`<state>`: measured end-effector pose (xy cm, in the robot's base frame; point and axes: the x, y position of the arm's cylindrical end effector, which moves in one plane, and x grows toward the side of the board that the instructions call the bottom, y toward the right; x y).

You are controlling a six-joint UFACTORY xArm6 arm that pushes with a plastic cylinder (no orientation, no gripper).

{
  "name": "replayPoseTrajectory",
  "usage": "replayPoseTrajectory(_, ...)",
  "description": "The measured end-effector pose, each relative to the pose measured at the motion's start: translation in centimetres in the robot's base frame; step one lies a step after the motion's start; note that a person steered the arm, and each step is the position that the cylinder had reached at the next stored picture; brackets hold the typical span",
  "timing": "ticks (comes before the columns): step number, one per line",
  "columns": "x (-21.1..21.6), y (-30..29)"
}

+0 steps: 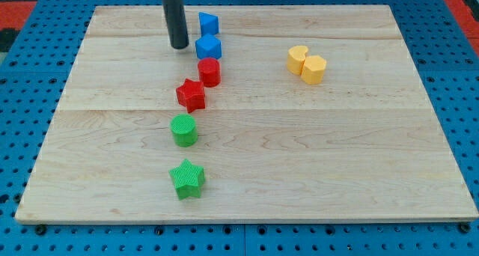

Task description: Move the blue blocks vertically at the top of the red circle

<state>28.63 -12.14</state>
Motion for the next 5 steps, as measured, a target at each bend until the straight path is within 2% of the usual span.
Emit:
replayPoseTrajectory(1,-4.2,-6.3)
replayPoseTrajectory(2,-9.0,-6.7)
replayPoseTrajectory(4,-8.3,-1.9)
replayPoseTrajectory(5,-3.8,2.1)
